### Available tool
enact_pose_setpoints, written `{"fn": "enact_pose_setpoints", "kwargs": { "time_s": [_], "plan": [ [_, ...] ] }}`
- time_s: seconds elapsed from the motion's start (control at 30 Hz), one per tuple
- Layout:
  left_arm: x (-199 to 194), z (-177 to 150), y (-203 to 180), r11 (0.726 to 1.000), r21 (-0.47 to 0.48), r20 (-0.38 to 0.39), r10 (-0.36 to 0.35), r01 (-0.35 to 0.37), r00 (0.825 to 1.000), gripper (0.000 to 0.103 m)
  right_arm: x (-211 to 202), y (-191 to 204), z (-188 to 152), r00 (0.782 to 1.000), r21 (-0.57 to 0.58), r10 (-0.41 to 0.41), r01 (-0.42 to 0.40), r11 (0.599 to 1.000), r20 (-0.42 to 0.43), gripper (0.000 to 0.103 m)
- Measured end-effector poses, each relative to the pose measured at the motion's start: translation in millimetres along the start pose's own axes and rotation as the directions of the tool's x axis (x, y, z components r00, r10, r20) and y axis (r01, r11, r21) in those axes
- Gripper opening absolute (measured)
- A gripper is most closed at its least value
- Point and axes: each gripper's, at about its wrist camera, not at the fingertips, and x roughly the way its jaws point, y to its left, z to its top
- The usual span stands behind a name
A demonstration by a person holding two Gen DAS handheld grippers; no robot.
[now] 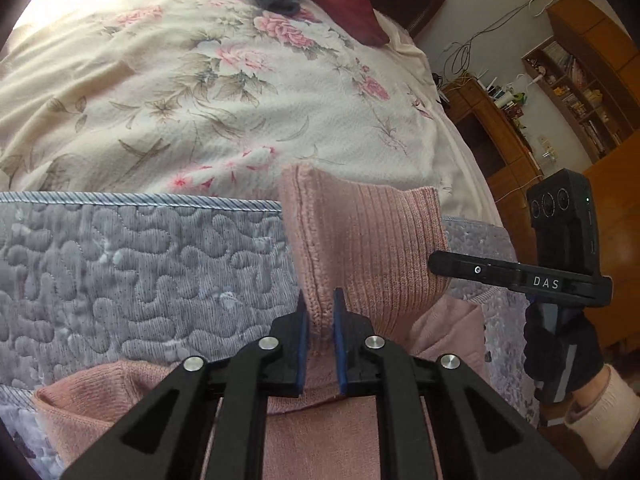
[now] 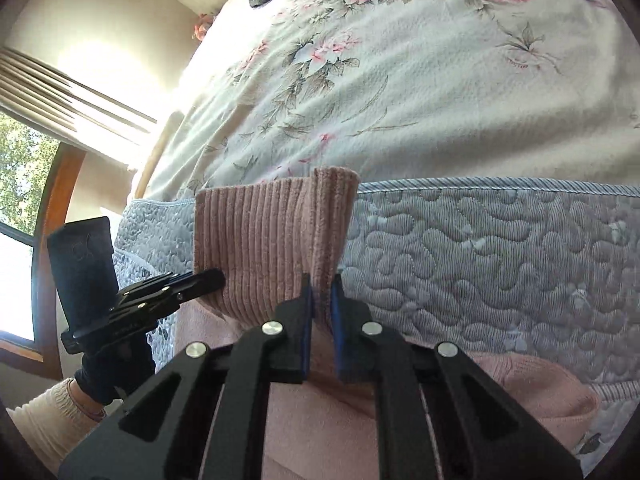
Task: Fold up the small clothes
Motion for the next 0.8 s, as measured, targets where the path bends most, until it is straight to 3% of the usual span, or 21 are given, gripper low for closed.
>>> {"fn": "enact_pose_setpoints", "kwargs": {
  "time_s": [0.13,0.27,0.4,0.47,0.6,0.73,0.8],
  "plan": [
    [-20.8,-40.3,-15.0,0.997,0.073,0.003,0.002,-0.002,1.0,0.011,-17.3,16.2,-46.3,1.0,-0.073,-0.031,0.031,0.997,0.001,0.008],
    [-18.5,-87.4,-20.1,0.996,0.088,-0.077,0.009,-0.002,0.997,0.013,-8.4,27.0,-96.8,0.992,-0.151,-0.107,0.095,0.984,-0.07,0.012],
    [-15.7,-131.6,-7.6,0.997,0.058,-0.173,0.053,-0.044,0.983,0.013,3.9,23.8,-139.3,0.976,-0.151,-0.156,0.133,0.98,-0.152,0.019],
    [-19.0,-145.2,0.6,0.998,0.027,-0.202,0.062,-0.058,0.977,0.013,1.4,16.7,-153.9,0.974,-0.115,-0.147,0.128,0.985,-0.175,0.022],
    [-32.4,-146.8,6.9,0.997,-0.063,-0.187,0.027,-0.04,0.982,0.014,-16.5,2.4,-161.2,0.991,0.07,-0.021,0.03,0.997,-0.131,0.032],
    [-18.3,-132.7,0.2,0.992,-0.121,-0.212,-0.009,-0.017,0.977,0.04,-7.7,-2.7,-153.2,0.995,0.196,0.027,-0.006,0.98,-0.101,0.045],
    [-0.6,-129.5,0.0,0.988,-0.146,-0.265,0.011,-0.051,0.964,0.04,4.4,-5.0,-151.7,0.993,0.244,0.017,0.011,0.97,-0.115,0.045]
  ]
}}
